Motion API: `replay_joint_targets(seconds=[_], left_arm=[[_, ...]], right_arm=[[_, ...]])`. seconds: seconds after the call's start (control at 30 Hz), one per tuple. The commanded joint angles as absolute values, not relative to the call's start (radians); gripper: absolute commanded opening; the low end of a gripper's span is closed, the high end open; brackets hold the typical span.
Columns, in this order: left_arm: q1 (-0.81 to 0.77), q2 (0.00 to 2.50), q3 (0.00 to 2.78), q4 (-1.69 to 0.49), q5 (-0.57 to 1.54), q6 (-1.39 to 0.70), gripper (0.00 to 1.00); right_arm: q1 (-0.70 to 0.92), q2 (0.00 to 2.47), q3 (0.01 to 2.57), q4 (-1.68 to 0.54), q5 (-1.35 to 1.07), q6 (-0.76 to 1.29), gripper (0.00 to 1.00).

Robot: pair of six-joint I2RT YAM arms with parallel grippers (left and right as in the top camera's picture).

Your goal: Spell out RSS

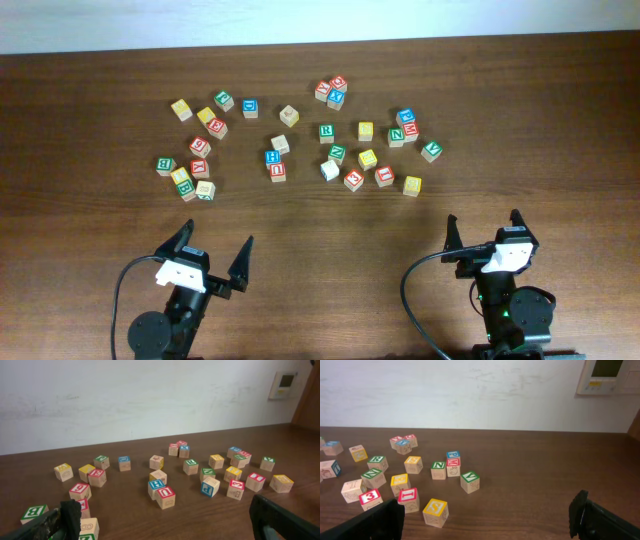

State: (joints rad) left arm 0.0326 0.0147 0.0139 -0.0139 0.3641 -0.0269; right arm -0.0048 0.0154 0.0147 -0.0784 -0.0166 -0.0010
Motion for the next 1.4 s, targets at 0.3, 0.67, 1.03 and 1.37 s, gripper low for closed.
replay_joint_targets(seconds=[0.3,0.67,1.03,1.37], left_arm=[[0.028,0.007,0.009,0.073,0.379,-0.037,0.99],[0.029,0.007,0.009,0.119,0.377,-0.128,0.99],[0.029,0.007,0.009,0.109,0.262,-0.301,0.99],[0.029,0.007,0.009,0.085,0.266,-0.302,0.99]], right_arm=[[0.001,0.006,0.006,-0.078,-0.011,0.004,0.98],[0.001,0.006,0.006,-0.078,-0.011,0.004,0.98],[0.001,0.006,0.006,-0.078,-0.011,0.004,0.98],[0.001,0.006,0.006,-0.078,-0.011,0.004,0.98]])
